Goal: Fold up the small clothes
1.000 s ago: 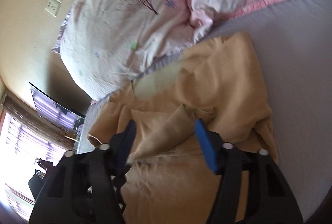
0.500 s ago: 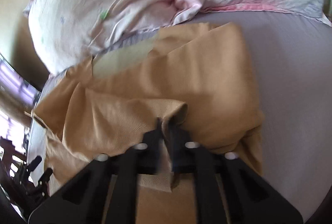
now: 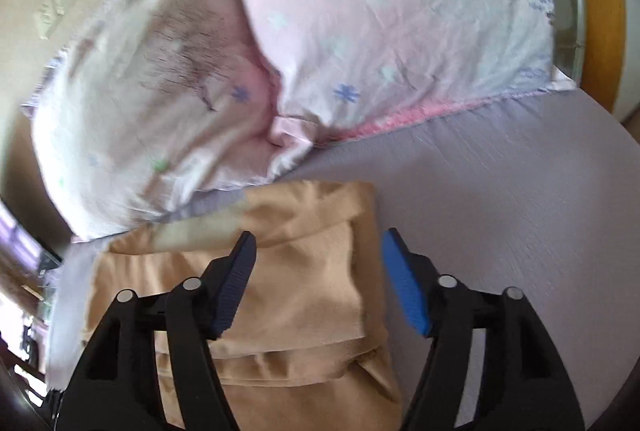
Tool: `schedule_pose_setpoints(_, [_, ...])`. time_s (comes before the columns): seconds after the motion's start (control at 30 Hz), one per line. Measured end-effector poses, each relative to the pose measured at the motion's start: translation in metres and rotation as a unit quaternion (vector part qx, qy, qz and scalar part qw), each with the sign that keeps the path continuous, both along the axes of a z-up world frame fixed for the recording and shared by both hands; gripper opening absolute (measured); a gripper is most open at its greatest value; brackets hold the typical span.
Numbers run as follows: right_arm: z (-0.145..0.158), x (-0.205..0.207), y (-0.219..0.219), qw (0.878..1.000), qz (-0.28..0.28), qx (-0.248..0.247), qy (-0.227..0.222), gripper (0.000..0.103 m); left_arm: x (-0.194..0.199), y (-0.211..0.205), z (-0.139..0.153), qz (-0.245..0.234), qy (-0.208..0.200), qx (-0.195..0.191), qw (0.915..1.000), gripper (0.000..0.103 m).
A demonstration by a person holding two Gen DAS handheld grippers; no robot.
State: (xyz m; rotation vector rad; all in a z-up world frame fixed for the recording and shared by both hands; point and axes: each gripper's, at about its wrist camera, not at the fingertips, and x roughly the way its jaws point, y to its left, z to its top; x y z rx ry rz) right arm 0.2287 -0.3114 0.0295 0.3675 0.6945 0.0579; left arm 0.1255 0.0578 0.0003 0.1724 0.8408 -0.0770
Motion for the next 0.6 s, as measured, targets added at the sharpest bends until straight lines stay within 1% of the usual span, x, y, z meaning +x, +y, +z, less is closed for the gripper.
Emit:
schedule_pose_setpoints(0.03, [-0.005, 0.001, 0.004, 0.999, 0.028, 0.015, 0.005, 0.068, 0.001, 0.001, 0.000, 0.001, 0.001, -0.002, 1.0000, 0.066])
schedule_pose_setpoints(0.1, [-0.015, 0.008, 0.014, 0.998, 0.053, 0.022, 0.027, 0.068, 0.002, 0.001, 0.000, 0.004, 0.001, -0.006, 1.0000, 0.068])
schedule_pose_setpoints(0.17, [-0.045, 0.027, 0.018, 0.993, 0.052, 0.000, 0.110, 0.069, 0.002, 0.003, 0.000, 0.008, 0.000, -0.012, 0.9999, 0.069])
schedule_pose_setpoints(0.2, [-0.043, 0.024, 0.021, 0.995, 0.058, -0.015, 0.084, 0.069, 0.002, 0.005, 0.000, 0.008, 0.001, -0.018, 0.9998, 0.069])
schedule_pose_setpoints(0.23, [-0.041, 0.022, 0.022, 0.993, 0.056, -0.029, 0.096, 0.069, 0.000, 0.008, 0.001, 0.007, 0.002, -0.034, 0.9994, 0.069])
schedule_pose_setpoints(0.27, [-0.038, 0.019, 0.021, 0.993, 0.056, -0.018, 0.098, 0.068, -0.003, 0.012, 0.003, 0.004, 0.004, -0.052, 0.9986, 0.069])
schedule_pose_setpoints(0.3, [-0.033, 0.011, 0.019, 0.994, 0.058, -0.003, 0.091, 0.069, -0.008, 0.018, 0.004, -0.002, 0.004, -0.076, 0.9971, 0.069])
schedule_pose_setpoints(0.37, [-0.018, -0.015, 0.013, 0.994, 0.093, 0.028, 0.054, 0.069, -0.026, 0.034, 0.011, -0.018, -0.007, -0.132, 0.9911, 0.069])
schedule_pose_setpoints(0.4, [-0.011, -0.036, 0.010, 0.992, 0.118, 0.040, 0.031, 0.069, -0.033, 0.042, 0.014, -0.024, -0.013, -0.152, 0.9880, 0.069])
schedule_pose_setpoints(0.43, [-0.007, -0.055, 0.007, 0.989, 0.140, 0.049, 0.013, 0.072, -0.042, 0.051, 0.016, -0.031, -0.017, -0.175, 0.9840, 0.072])
schedule_pose_setpoints(0.47, [-0.005, -0.072, 0.004, 0.986, 0.157, 0.056, -0.001, 0.078, -0.054, 0.063, 0.018, -0.040, -0.019, -0.206, 0.9776, 0.074])
schedule_pose_setpoints(0.5, [-0.004, -0.092, -0.001, 0.982, 0.176, 0.064, -0.015, 0.082, -0.063, 0.073, 0.019, -0.046, -0.020, -0.229, 0.9722, 0.075])
schedule_pose_setpoints(0.53, [-0.004, -0.123, -0.008, 0.976, 0.202, 0.073, -0.033, 0.083, -0.076, 0.087, 0.019, -0.055, -0.021, -0.259, 0.9642, 0.075])
schedule_pose_setpoints(0.6, [-0.009, -0.164, -0.015, 0.969, 0.229, 0.082, -0.044, 0.083, -0.097, 0.106, 0.016, -0.070, -0.020, -0.303, 0.9503, 0.075])
